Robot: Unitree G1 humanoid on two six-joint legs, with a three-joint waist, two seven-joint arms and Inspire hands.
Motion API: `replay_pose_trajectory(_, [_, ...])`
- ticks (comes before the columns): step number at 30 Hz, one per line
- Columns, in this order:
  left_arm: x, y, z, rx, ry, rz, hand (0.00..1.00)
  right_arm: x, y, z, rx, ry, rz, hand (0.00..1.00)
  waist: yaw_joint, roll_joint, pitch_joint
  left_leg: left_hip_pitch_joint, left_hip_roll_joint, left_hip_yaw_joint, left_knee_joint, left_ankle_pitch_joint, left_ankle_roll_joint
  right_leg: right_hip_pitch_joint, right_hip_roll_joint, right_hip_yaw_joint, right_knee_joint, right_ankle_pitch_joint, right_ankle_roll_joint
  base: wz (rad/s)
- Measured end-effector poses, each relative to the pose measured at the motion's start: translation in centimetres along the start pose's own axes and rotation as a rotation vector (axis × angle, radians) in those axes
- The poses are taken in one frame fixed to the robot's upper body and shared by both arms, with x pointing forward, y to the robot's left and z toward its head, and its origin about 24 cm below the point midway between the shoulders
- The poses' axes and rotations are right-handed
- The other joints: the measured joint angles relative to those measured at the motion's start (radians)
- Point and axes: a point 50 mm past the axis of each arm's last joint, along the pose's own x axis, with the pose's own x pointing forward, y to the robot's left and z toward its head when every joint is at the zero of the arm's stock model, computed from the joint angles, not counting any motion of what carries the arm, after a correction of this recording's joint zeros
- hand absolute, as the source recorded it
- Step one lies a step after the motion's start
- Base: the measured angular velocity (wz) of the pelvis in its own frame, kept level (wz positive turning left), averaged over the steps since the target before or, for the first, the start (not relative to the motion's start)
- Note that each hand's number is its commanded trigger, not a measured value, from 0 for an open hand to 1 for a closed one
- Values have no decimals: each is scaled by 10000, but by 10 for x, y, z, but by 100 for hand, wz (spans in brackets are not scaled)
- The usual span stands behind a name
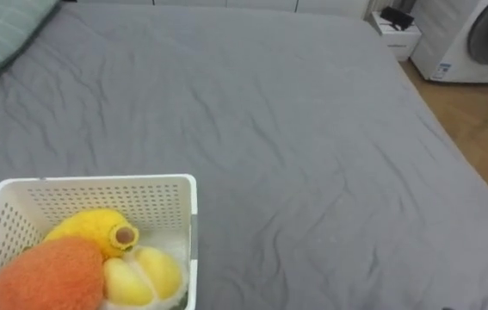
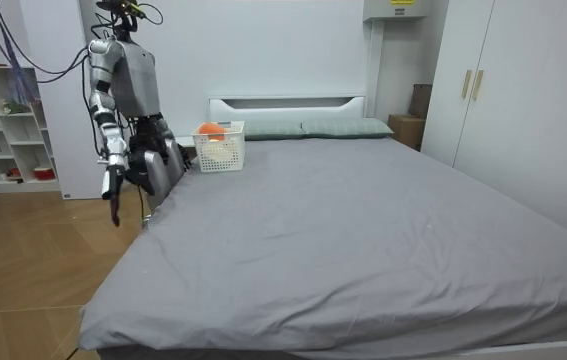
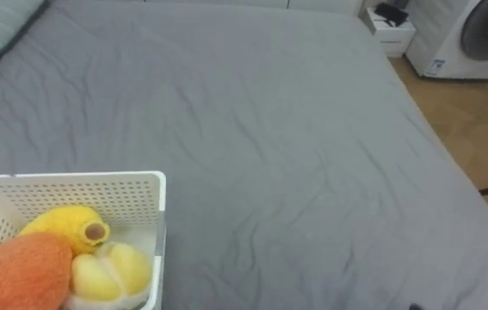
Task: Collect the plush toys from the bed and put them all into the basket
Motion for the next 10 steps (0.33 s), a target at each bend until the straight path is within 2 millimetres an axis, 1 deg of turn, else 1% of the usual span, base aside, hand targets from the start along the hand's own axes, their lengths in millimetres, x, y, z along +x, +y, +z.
replay_pose_trajectory(1, [0, 2, -4, 337, 98, 129, 0, 0, -15, -21, -416, 840, -405, 0, -1, 51, 1, 65, -13, -2, -1, -52, -48, 50, -8, 22, 24, -73, -2, 0])
replay_pose_trajectory(2, [-1, 3, -6, 435, 167, 199, 0, -1, -22, -30, -700, 1193, -566, 0, -13, 72, -7, 107, -18, -2, 2, -60, -50, 83, -15, 7, 36, -109, 0, 0])
replay_pose_trajectory(3, [-1, 8, -12, 651, 303, 391, 0, -3, -33, -46, -1530, 1792, -662, 0, -12, 77, -16, 165, -27, 1, 17, -69, -58, 96, -37, -16, 38, -201, -5, 0])
replay_pose_trajectory(4, [-1, 9, -12, 732, 321, 518, 0, -5, -37, -52, -2123, 2033, -623, 0, -13, 76, -18, 194, -28, -1, 18, -70, -61, 113, -48, -44, 39, -236, -12, 0])
replay_pose_trajectory(5, [-1, 11, -13, 930, 322, 715, 0, -7, -42, -62, -3259, 2391, -419, 0, 13, 113, 5, 254, -20, 12, 17, -67, -66, 127, -52, -72, 51, -255, -18, -5])
replay_pose_trajectory(6, [-2, 12, -14, 1219, 376, 831, 0, -9, -42, -69, -4640, 2629, -81, 0, 91, 110, 4, 275, -13, 39, 14, -56, -62, 125, -48, -65, 52, -248, -19, -7])
replay_pose_trajectory(7, [-2, 12, -15, 1524, 426, 874, 0, -10, -38, -73, -5908, 2710, 412, 0, 171, 101, -5, 297, -13, 52, 14, -36, -31, 132, -44, -53, 51, -224, -31, -5])
replay_pose_trajectory(8, [-2, 12, -15, 1629, 445, 911, 0, -11, -36, -74, -6396, 2725, 611, 0, 203, 94, -12, 320, -13, 52, 16, -33, -25, 154, -43, -56, 49, -219, -33, 0])
replay_pose_trajectory(10, [-2, 12, -19, 1953, 708, 1147, 0, -11, -21, -74, -7895, 2754, 1313, 0, 378, 83, -12, 449, -22, 31, -9, -43, -25, 322, -42, -56, 29, -217, -29, 0])
